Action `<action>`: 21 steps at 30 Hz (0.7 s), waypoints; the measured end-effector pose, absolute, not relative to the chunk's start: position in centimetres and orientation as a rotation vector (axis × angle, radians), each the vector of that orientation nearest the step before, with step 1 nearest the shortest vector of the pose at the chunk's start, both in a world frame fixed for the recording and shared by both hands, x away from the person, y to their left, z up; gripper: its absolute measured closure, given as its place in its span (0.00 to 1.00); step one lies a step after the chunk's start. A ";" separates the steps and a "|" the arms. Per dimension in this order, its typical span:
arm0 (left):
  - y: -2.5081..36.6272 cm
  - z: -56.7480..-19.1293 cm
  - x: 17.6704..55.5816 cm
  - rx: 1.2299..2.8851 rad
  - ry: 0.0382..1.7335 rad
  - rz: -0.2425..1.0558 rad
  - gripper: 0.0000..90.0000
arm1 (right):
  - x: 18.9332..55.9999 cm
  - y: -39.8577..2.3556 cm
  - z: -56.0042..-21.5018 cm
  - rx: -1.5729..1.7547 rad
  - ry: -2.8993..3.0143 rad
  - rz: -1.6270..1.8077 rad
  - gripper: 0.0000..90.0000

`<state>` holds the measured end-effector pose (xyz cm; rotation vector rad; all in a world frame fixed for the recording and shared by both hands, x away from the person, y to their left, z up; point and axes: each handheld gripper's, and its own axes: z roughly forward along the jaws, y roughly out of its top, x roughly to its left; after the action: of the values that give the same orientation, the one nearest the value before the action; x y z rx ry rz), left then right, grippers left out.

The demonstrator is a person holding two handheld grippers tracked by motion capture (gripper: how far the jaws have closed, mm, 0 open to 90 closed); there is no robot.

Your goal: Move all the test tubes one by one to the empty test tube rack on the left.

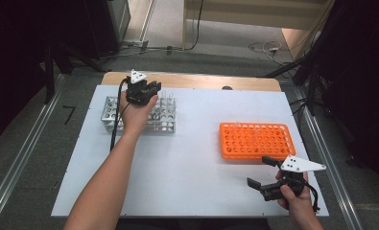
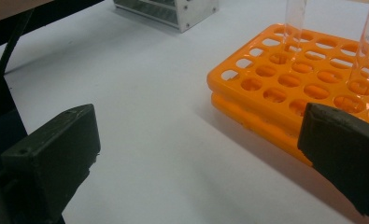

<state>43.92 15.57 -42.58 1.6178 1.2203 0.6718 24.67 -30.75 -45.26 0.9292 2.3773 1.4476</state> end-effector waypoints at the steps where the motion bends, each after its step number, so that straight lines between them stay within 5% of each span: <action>1: 15.6 -42.7 43.9 1.623 1.221 0.670 0.84 | 24.7 -30.7 -45.3 0.929 2.377 1.448 0.00; 21: 15.2 -43.3 43.9 1.688 1.269 0.625 0.81 | 24.7 -30.7 -45.2 0.930 2.376 1.453 0.00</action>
<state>43.87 15.20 -43.34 1.6880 1.2690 0.6251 24.68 -30.69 -45.23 0.9298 2.3762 1.4532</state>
